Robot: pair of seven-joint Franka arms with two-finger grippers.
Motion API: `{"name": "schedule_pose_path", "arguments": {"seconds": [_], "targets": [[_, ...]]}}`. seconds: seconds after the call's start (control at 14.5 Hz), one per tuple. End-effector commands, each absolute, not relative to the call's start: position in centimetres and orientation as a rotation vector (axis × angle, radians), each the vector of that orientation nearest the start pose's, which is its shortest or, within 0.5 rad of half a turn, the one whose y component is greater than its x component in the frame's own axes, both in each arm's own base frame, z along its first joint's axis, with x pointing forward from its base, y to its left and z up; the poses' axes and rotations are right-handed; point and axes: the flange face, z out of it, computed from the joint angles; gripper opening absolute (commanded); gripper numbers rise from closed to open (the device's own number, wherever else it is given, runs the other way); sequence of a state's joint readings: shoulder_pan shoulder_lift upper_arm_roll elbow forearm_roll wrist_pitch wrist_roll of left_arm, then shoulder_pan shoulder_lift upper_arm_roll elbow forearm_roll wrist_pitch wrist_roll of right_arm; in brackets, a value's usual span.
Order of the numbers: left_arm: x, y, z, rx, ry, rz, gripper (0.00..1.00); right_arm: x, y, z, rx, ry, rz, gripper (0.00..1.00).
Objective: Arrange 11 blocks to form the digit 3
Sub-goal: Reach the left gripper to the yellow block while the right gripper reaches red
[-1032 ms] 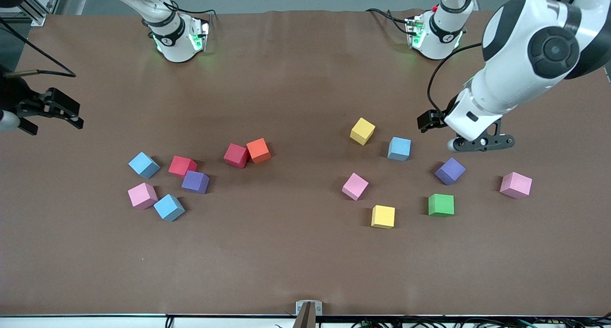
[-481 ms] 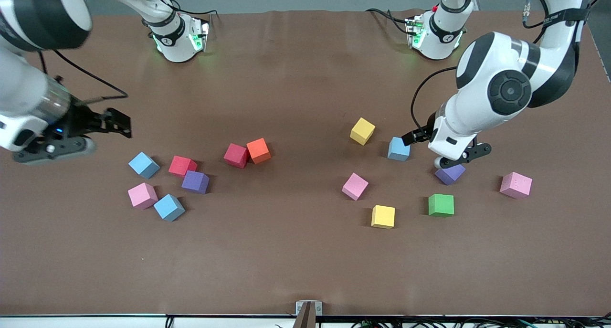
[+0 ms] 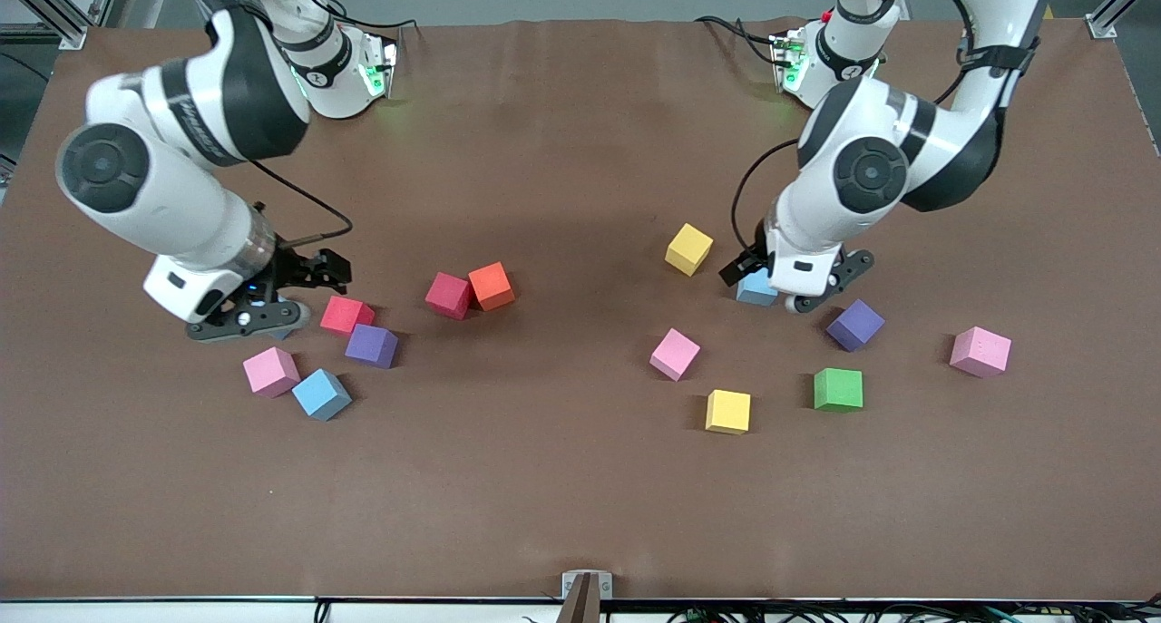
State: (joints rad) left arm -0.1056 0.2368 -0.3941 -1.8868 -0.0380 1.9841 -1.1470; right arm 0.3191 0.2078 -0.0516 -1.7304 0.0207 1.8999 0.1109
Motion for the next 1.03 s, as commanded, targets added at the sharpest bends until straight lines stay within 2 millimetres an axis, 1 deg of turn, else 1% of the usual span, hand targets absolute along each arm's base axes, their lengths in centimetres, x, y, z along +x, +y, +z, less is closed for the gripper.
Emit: {"name": "schedule_pose_path", "arguments": {"seconds": [0.0, 0.07, 0.14, 0.21, 0.28, 0.34, 0.41, 0.48, 0.69, 0.76, 0.83, 0.96], "targets": [[51.9, -29.9, 35.9, -2.891, -1.193, 0.277, 1.0, 57.2, 19.2, 42.0, -3.128, -0.098, 0.03, 1.0], [51.4, -30.9, 35.0, -2.868, -1.246, 0.278, 1.0, 56.7, 20.3, 40.6, -3.132, -0.042, 0.034, 1.0], [50.8, -31.3, 34.0, -2.851, -1.29, 0.27, 1.0, 56.5, 21.5, 39.1, -3.138, 0.005, 0.052, 1.0], [50.2, -31.5, 33.0, -2.849, -1.31, 0.263, 1.0, 56.6, 22.2, 37.6, -3.147, 0.016, 0.07, 1.0], [49.4, -31.5, 31.7, -2.841, -1.347, 0.25, 1.0, 56.8, 22.5, 36.4, -3.147, 0.014, 0.065, 1.0], [48.4, -32.1, 30.7, -2.822, -1.398, 0.237, 1.0, 57.1, 22.7, 35.2, -3.148, 0.012, 0.06, 1.0], [47.0, -33.0, 30.0, -2.79, -1.422, 0.243, 1.0, 57.4, 22.6, 34.0, -3.15, 0.017, 0.061, 1.0], [46.2, -33.2, 29.3, -2.761, -1.438, 0.254, 1.0, 57.6, 22.7, 33.1, -3.152, 0.018, 0.062, 1.0], [45.2, -32.8, 27.6, -2.687, -1.496, 0.277, 1.0, 57.9, 23.2, 30.7, -3.152, 0.109, 0.056, 1.0], [44.8, -32.6, 26.9, -2.671, -1.505, 0.281, 1.0, 57.8, 23.5, 30.2, -3.156, 0.129, 0.063, 1.0], [44.8, -32.5, 26.3, -2.669, -1.511, 0.289, 1.0, 57.6, 23.9, 30.0, -3.157, 0.156, 0.067, 1.0], [44.7, -32.8, 25.3, -2.671, -1.514, 0.298, 1.0, 57.0, 25.3, 29.3, -3.16, 0.201, 0.081, 1.0]]}}
